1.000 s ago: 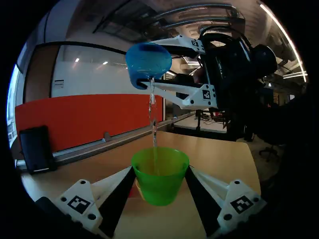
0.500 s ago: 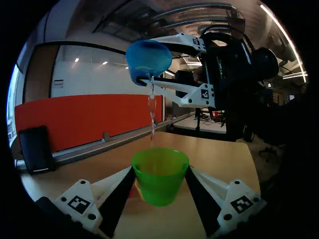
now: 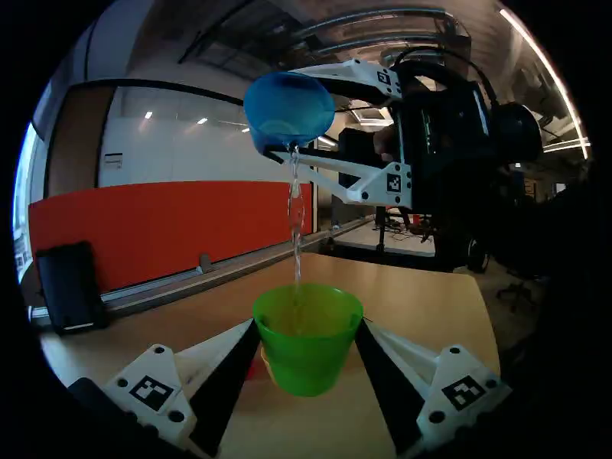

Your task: Pour water

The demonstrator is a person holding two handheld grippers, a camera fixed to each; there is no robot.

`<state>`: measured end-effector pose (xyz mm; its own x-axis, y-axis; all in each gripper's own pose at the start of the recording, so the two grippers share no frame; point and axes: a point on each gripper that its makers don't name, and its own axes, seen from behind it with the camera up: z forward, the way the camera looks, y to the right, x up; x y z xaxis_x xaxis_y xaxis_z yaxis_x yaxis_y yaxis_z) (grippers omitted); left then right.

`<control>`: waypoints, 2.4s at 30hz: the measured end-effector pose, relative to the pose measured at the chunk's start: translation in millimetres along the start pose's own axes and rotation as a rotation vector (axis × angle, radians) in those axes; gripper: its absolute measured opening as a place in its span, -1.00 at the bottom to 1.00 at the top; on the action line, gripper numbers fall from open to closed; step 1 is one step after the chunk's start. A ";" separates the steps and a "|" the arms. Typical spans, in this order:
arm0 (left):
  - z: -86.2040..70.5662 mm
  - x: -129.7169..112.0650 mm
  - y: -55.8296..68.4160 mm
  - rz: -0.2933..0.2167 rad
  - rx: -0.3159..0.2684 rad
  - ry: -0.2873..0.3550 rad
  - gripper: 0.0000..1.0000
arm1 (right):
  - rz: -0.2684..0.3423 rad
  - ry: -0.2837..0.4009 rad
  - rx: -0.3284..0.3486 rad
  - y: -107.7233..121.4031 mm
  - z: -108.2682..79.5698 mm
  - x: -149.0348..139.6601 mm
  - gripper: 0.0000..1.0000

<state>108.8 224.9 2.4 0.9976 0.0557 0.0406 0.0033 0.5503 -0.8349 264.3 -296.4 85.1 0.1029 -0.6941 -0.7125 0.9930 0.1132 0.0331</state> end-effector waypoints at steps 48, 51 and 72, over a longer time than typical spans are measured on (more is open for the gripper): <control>0.2 4.0 -3.9 -0.005 0.012 0.010 0.71 | -0.177 0.028 -0.008 -13.2 6.8 28.3 0.82; -0.7 4.1 -3.9 -0.004 0.013 0.010 0.71 | -0.097 0.025 -0.005 -15.4 4.6 24.9 0.82; -4.4 4.4 -9.2 0.005 0.024 0.010 0.71 | 0.729 -0.008 0.020 -21.5 -17.5 7.6 0.81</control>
<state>113.5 216.4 7.8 0.9983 0.0501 0.0311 -0.0030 0.5702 -0.8215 242.8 -291.7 66.7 0.7387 -0.4527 -0.4994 0.6731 0.5354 0.5103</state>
